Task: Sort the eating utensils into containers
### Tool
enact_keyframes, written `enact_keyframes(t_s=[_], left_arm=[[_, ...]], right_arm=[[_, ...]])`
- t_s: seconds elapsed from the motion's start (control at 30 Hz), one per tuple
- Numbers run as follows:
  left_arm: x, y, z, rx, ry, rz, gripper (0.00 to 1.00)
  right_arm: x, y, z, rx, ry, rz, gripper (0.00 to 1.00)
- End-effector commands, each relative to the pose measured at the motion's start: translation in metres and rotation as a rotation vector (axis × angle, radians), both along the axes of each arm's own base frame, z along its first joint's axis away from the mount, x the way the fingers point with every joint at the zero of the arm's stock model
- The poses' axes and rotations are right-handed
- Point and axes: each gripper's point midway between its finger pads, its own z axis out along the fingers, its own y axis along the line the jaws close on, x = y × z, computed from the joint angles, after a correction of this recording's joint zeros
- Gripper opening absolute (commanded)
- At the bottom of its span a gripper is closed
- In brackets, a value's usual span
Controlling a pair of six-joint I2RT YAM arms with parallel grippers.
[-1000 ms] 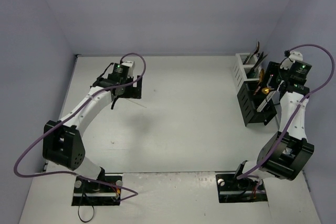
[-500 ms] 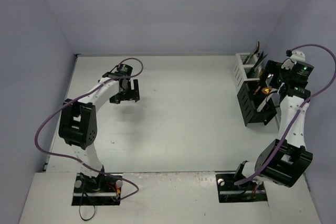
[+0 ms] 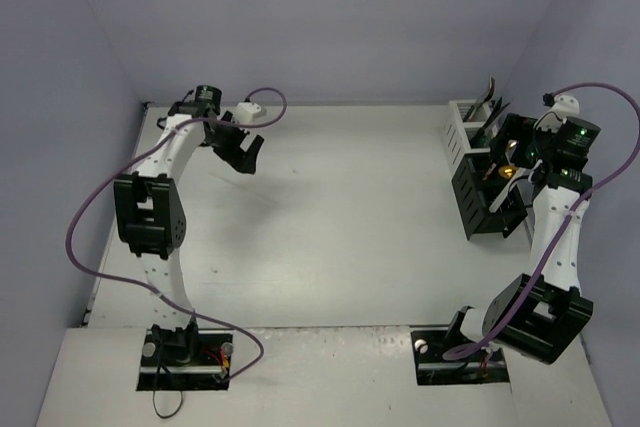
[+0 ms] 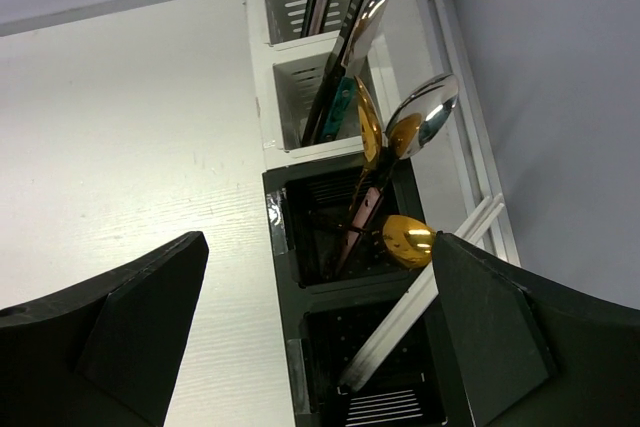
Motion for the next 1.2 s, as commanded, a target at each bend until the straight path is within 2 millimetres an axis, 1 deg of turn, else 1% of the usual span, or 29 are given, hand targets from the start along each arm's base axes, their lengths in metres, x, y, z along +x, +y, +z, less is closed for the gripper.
enact_keyframes(t_s=[0.0, 0.07, 0.1, 0.13, 0.17, 0.23, 0.33, 0.57, 0.67, 0.8, 0.97, 1.03, 1.1, 1.17], left_arm=[[-0.026, 0.004, 0.007, -0.021, -0.063, -0.500, 0.88], [-0.024, 0.011, -0.004, 0.048, -0.111, -0.642, 0.87], [-0.023, 0.014, -0.010, 0.069, -0.120, -0.689, 0.85], [-0.024, 0.015, -0.012, 0.080, -0.115, -0.699, 0.84], [-0.023, 0.016, -0.017, 0.095, -0.132, -0.757, 0.83], [-0.017, 0.020, -0.026, 0.122, -0.163, -0.839, 0.82], [-0.012, 0.019, -0.040, 0.121, -0.155, -0.882, 0.79], [0.006, 0.016, -0.060, 0.109, -0.165, -0.912, 0.76], [0.010, 0.018, -0.072, 0.121, -0.142, -0.918, 0.72], [0.005, 0.027, -0.089, 0.173, -0.091, -0.951, 0.52], [-0.010, 0.042, -0.104, 0.252, -0.009, -0.993, 0.34], [-0.018, 0.048, -0.110, 0.283, 0.029, -1.007, 0.28], [-0.023, 0.052, -0.111, 0.302, 0.047, -1.013, 0.22], [-0.027, 0.054, -0.112, 0.321, 0.059, -1.011, 0.19]], right_arm=[[0.009, 0.003, 0.018, 0.005, -0.067, 0.026, 0.92], [0.008, 0.003, 0.018, 0.004, -0.067, 0.030, 0.92], [0.008, 0.004, 0.018, -0.001, -0.069, 0.032, 0.92], [0.007, 0.004, 0.018, -0.002, -0.069, 0.031, 0.91], [0.007, 0.004, 0.019, -0.006, -0.071, 0.032, 0.91], [0.006, 0.004, 0.021, -0.018, -0.074, 0.036, 0.92], [0.005, 0.003, 0.022, -0.026, -0.073, 0.037, 0.92], [0.004, 0.005, 0.021, -0.022, -0.065, 0.044, 0.91], [0.003, 0.005, 0.022, -0.024, -0.064, 0.048, 0.91], [0.003, 0.006, 0.025, -0.028, -0.067, 0.055, 0.91], [0.003, 0.011, 0.028, -0.013, -0.075, 0.073, 0.91], [0.003, 0.013, 0.029, -0.006, -0.079, 0.082, 0.90], [0.002, 0.014, 0.031, -0.006, -0.085, 0.087, 0.90], [0.002, 0.015, 0.033, -0.008, -0.089, 0.091, 0.90]])
